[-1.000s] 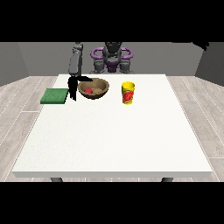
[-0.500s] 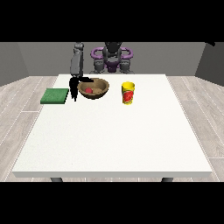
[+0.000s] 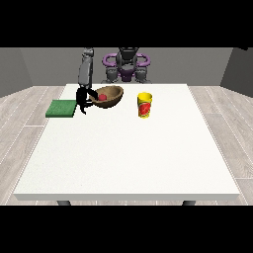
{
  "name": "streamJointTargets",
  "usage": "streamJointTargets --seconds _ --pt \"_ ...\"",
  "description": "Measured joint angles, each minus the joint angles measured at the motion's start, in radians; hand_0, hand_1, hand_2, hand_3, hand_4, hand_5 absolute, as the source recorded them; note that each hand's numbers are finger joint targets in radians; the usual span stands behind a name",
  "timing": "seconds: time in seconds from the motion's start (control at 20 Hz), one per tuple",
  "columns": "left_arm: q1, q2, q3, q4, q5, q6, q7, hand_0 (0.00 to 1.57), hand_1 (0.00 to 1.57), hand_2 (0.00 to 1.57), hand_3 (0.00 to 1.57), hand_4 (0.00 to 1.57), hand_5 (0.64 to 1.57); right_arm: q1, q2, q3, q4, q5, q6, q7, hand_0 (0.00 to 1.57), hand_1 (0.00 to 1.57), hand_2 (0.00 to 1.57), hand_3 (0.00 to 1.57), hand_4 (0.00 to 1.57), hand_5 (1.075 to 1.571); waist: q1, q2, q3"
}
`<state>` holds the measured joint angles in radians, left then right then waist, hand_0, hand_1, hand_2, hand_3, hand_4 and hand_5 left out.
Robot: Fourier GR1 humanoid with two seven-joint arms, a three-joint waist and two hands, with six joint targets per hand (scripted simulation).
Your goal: Pick the cup and pour the ball into the bowl, then pick the bowl and place it on the pad
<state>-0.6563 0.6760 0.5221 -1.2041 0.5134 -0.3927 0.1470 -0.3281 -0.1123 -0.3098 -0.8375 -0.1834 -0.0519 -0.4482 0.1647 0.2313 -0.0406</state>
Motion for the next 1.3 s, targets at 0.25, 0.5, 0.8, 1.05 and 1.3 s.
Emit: streamJointTargets --seconds 0.25,0.5,0.8,1.05,1.3 --pt "0.016 0.022 0.012 0.057 -0.007 -0.018 -0.012 0.00 0.00 0.00 0.00 0.73 1.569 -0.040 -0.045 0.017 -0.015 0.012 -0.038 0.180 1.57 1.57 1.57 1.57 1.05 1.533 -0.021 -0.020 0.0183" --pt "0.077 0.034 0.030 0.150 -0.042 -0.016 -0.056 0.00 0.00 0.00 0.00 0.72 1.569 -0.096 -0.077 0.063 -0.060 0.025 -0.065 0.436 1.57 1.57 1.57 1.57 1.03 1.532 -0.089 -0.099 0.0334" --pt "0.112 0.080 0.059 0.225 -0.041 -0.041 -0.091 0.00 0.00 0.00 0.00 0.70 1.566 -0.140 -0.180 0.077 -0.085 0.041 -0.028 0.577 1.57 1.57 1.57 1.57 0.99 1.568 -0.136 -0.123 0.0386" --pt "0.120 0.108 0.071 0.254 -0.038 -0.062 -0.131 0.00 0.00 0.00 0.00 0.70 1.562 -0.172 -0.272 0.064 -0.074 0.057 0.013 0.586 1.57 1.57 1.57 1.57 0.98 1.570 -0.146 -0.089 0.0400" --pt "0.114 0.127 0.078 0.271 -0.057 -0.057 -0.208 0.00 0.00 0.00 0.00 0.70 1.558 -0.221 -0.350 0.022 -0.043 0.039 0.066 0.552 1.57 1.57 1.57 1.43 1.00 1.570 -0.152 -0.009 0.0404"
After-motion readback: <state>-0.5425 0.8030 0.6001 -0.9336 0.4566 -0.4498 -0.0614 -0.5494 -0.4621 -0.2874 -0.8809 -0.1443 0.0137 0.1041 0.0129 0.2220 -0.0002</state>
